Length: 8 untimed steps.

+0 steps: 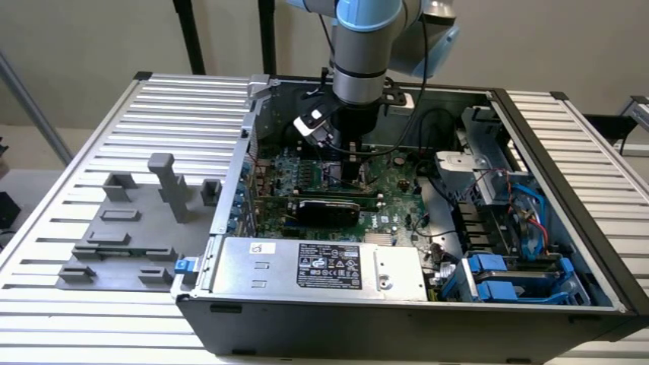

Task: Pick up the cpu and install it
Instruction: 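Place the cpu into insertion slot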

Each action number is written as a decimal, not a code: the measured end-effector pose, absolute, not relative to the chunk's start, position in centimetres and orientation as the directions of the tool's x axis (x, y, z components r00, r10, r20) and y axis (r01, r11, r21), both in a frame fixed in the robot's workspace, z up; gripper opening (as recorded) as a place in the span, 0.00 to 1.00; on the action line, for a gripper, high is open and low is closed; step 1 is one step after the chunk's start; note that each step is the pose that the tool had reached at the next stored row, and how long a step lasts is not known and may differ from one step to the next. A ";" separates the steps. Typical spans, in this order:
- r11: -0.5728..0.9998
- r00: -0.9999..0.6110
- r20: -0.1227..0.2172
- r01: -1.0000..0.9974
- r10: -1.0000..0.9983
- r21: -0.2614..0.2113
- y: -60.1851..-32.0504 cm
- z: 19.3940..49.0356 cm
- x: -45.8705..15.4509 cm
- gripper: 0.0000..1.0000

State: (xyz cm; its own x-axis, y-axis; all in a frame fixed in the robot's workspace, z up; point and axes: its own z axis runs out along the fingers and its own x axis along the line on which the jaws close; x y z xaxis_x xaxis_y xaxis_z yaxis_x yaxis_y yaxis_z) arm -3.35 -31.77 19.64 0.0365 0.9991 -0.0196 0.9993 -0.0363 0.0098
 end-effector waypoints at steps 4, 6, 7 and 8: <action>-0.036 0.036 -0.021 0.999 0.999 0.010 -31.8 19.6 -3.3 0.56; -0.036 0.037 -0.021 0.999 0.999 0.010 -31.8 19.6 -3.4 0.63; -0.036 0.037 -0.021 0.999 0.999 0.010 -31.8 19.6 -3.4 0.63; -0.036 0.036 -0.022 0.999 0.999 0.010 -31.8 19.6 -3.4 0.63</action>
State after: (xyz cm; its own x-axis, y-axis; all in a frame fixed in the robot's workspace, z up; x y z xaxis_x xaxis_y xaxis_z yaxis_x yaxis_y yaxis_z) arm -3.35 -31.77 19.63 0.0365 0.9991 -0.0216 0.9993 -0.0363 0.0099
